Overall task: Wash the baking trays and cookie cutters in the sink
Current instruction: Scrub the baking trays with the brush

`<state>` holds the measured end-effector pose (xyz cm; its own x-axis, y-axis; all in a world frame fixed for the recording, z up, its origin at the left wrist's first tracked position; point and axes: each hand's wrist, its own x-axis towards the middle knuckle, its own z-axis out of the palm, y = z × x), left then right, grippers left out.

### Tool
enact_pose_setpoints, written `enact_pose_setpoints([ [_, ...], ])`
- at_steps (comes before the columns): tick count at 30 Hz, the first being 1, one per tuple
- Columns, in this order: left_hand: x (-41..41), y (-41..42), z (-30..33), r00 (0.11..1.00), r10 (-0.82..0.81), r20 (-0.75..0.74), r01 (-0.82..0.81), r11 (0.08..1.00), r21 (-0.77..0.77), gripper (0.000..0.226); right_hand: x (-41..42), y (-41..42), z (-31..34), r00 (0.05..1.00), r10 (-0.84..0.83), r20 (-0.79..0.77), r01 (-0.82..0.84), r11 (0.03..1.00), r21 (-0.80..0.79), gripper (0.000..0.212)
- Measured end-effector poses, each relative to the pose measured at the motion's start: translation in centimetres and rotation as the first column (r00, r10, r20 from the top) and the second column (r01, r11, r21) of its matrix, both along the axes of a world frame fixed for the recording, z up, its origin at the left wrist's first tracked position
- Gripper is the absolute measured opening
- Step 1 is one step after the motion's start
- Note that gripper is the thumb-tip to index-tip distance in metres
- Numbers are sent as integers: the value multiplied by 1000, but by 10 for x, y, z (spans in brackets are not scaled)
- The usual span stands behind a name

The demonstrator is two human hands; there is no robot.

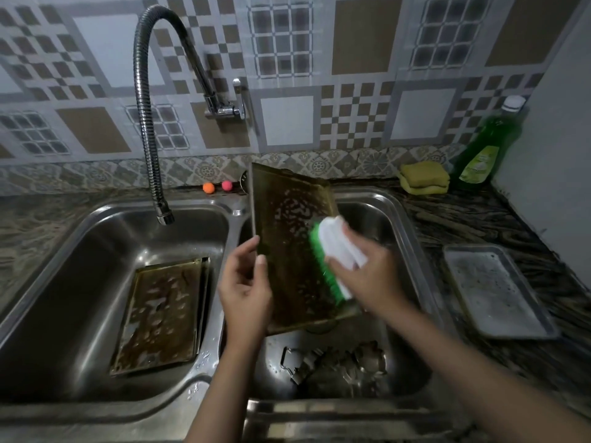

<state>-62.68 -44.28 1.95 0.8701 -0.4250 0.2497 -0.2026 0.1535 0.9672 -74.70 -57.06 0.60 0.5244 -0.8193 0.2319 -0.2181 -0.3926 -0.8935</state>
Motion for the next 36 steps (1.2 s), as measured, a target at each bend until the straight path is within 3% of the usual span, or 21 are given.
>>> enact_pose_setpoints([
  [3, -26, -9, -4, 997, -72, 9, 71, 997, 40, 27, 20, -22, 25, 989, -141, 45, 142, 989, -29, 67],
  [6, -32, -16, -1, 999, -13, -48, 13, 1000, -2, 27, 31, 12, 27, 990, -74, 121, 81, 995, -55, 68],
  [11, -5, 1, -1, 990, 138, -31, -139, 990, -35, 29, -5, 30, 0, 998, 8, 62, -9, 1000, 27, 70],
  [15, -5, 14, -11, 992, 122, -37, -121, 992, 19, 27, -30, -9, 23, 973, -168, 156, 174, 984, -30, 73],
  [19, -4, 24, -16, 988, 138, -65, -136, 990, 32, 26, -55, -27, 33, 956, -204, 212, 229, 968, -100, 67],
  [22, -2, 28, -21, 976, 72, -204, -65, 997, 43, 28, -66, -19, 25, 974, -163, 157, 175, 983, -63, 55],
  [27, -12, 25, -33, 856, -104, -506, 115, 993, -10, 28, -72, 1, 14, 988, -48, 149, 50, 999, -11, 42],
  [31, -25, 23, -42, 808, -143, -572, 159, 987, -21, 26, -74, 12, 24, 973, 17, 230, -49, 990, 132, 36],
  [34, -35, 19, -47, 792, -159, -590, 185, 983, -17, 26, -72, 14, 25, 973, 55, 226, -94, 982, 166, 28],
  [36, -37, 16, -50, 772, -171, -612, 201, 979, -21, 24, -72, 13, 21, 974, 37, 221, -74, 984, 161, 35],
])
